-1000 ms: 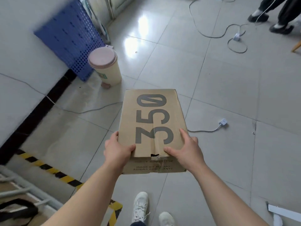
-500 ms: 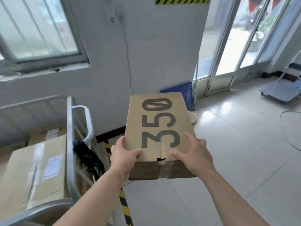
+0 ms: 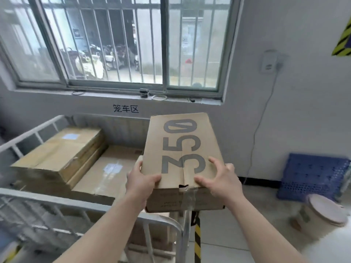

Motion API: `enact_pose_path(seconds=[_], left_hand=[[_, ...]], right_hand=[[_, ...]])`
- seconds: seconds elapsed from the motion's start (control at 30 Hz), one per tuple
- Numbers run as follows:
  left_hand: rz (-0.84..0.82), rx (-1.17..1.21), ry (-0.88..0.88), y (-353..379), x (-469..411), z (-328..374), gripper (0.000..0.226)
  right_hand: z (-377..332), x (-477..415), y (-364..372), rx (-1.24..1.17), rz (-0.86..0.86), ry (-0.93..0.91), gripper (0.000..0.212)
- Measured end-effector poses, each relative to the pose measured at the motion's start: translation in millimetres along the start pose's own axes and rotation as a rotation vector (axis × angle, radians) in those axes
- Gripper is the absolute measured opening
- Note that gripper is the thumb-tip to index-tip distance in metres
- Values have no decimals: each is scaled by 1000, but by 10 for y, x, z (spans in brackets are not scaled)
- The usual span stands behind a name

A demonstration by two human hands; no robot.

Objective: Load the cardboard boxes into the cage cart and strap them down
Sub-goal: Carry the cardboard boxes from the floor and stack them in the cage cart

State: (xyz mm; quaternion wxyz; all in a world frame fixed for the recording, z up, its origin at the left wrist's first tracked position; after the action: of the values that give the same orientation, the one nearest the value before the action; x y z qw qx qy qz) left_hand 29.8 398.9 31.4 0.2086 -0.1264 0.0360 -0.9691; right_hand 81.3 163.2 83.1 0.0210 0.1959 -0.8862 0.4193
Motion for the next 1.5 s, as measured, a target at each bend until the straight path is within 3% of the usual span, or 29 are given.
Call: enact_pose_path(seconds=[0.33,0.53,1.03,1.2,1.37,1.5], left_hand=[[132,-24,-79,-2222,-814,-190,83],[128,-43,-142,-3096,-1463,-424,91],[128,-95,-377,-3944,-3287,-1292,94],[55,-155,-439,-4167,-3798,-1599,83],[-73,-213,-496,-4397,-4408,-1899,90],[-155,-290,-505,-4520,-4779,-2069,75]], right_hand=[[-1670,-974,1448,-16,-166,-57,83],[-2276,-1538,2175,-11,-210,1,83],[-2638,-3282,3385,-4,-366,167,84],[-2668,-3671,3844,-27,-394,247,82],[-2700,-4023,4333,-50,-357,374,86],[-2660,-4284,4730,-69,-328,458,91]])
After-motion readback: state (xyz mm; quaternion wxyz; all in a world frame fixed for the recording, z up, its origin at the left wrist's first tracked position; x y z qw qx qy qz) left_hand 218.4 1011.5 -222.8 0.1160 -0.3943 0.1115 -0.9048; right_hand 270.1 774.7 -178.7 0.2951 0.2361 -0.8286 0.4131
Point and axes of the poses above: each hand's wrist, its own x-axis away from the middle knuckle, its own y-axis out of the palm, z = x × y, the point moved 3 cm from there along -x, towards the middle knuckle, and after that the axes turned 13 degrees about -z, right-handed, at the moved point
